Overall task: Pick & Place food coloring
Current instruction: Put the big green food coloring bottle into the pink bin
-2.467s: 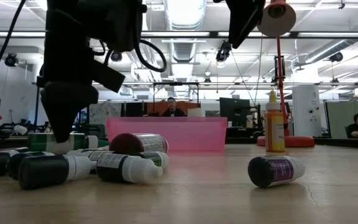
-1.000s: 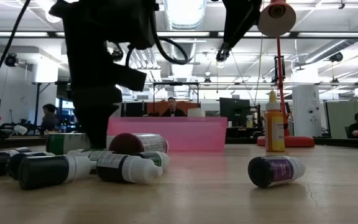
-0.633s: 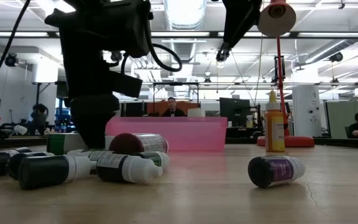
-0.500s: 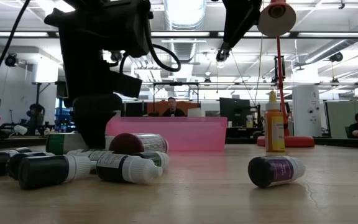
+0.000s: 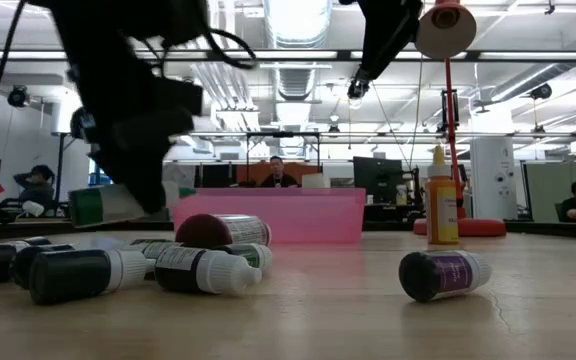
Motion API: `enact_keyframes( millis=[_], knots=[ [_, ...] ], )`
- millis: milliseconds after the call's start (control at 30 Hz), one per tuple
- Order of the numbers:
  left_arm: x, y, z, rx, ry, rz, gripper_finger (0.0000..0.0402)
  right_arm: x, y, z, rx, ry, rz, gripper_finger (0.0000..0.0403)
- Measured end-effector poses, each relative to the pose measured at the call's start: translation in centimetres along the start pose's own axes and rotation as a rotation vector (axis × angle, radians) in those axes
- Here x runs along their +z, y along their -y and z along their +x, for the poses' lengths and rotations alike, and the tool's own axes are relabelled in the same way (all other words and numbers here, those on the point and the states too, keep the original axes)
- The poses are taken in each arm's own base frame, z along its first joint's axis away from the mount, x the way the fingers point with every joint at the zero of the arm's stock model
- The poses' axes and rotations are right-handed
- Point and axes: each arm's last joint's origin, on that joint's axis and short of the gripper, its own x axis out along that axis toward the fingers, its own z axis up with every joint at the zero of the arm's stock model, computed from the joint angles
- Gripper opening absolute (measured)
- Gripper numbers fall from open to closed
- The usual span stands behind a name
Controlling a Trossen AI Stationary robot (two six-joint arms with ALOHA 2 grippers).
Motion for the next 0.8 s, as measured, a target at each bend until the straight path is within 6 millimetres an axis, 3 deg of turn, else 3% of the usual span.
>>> enact_keyframes(
  millis=[267, 500, 667, 800],
  knots=[
    [-2.4, -3.3, -0.6, -0.025, 0.116, -0.244, 0.0125, 0.1, 0.0, 0.0, 0.002, 0.006, -0.039, 0.0219],
    [-5.2, -4.4, -1.0, -0.224, 0.322, -0.362, 0.0125, 0.3, -0.3, 0.0, 0.084, 0.014, -0.041, 0.0219],
    [-6.5, -3.8, -3.0, -0.344, 0.488, -0.233, 0.0125, 1.1, -1.4, -0.2, 0.405, 0.038, -0.078, 0.0219],
    [-6.6, -3.1, -4.9, -0.379, 0.538, -0.043, 0.0126, 2.5, -2.1, -0.7, 0.510, 0.191, -0.151, 0.0219]
  ],
)
